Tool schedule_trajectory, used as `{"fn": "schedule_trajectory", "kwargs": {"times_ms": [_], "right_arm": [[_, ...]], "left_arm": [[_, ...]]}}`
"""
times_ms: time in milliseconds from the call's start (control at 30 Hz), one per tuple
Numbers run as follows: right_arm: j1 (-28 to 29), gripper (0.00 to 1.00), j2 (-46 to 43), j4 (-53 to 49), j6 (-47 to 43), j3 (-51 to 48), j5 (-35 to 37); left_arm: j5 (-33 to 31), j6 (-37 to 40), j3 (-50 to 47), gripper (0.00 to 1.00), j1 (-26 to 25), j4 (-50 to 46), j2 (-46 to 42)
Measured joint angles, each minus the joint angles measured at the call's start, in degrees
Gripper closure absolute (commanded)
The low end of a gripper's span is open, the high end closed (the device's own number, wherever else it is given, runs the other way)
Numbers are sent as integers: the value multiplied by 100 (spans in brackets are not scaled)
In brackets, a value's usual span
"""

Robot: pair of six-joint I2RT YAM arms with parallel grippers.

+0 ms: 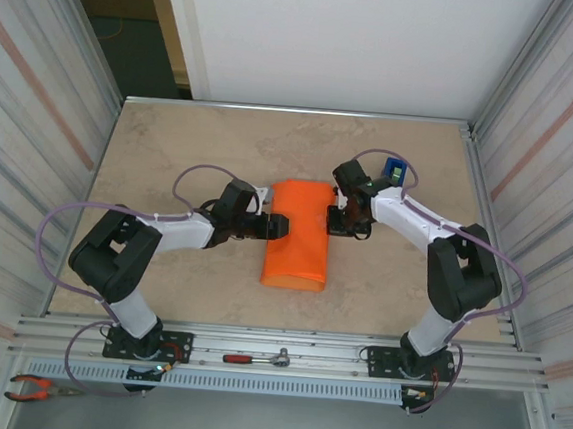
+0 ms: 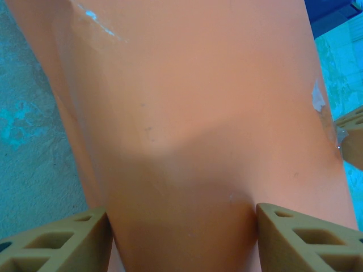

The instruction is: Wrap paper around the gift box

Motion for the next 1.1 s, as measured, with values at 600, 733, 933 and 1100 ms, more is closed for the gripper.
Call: {"fn": "schedule_trajectory", "kwargs": {"times_ms": [600, 733, 933, 1100], "right_arm": [[-881, 97, -774, 708, 389, -879, -1014], [-946, 96, -1045, 920, 573, -820, -1233], [-450, 97, -901, 1561, 981, -505, -1384], [-192, 100, -649, 2240, 1362, -549, -1355]], "left_arm": [[-22, -101, -15, 37, 0, 2, -37], [-48, -127, -44, 37, -7, 44, -44], [-48, -149, -68, 37, -9, 105, -44], [-48, -151, -90, 37, -9, 144, -44]]}}
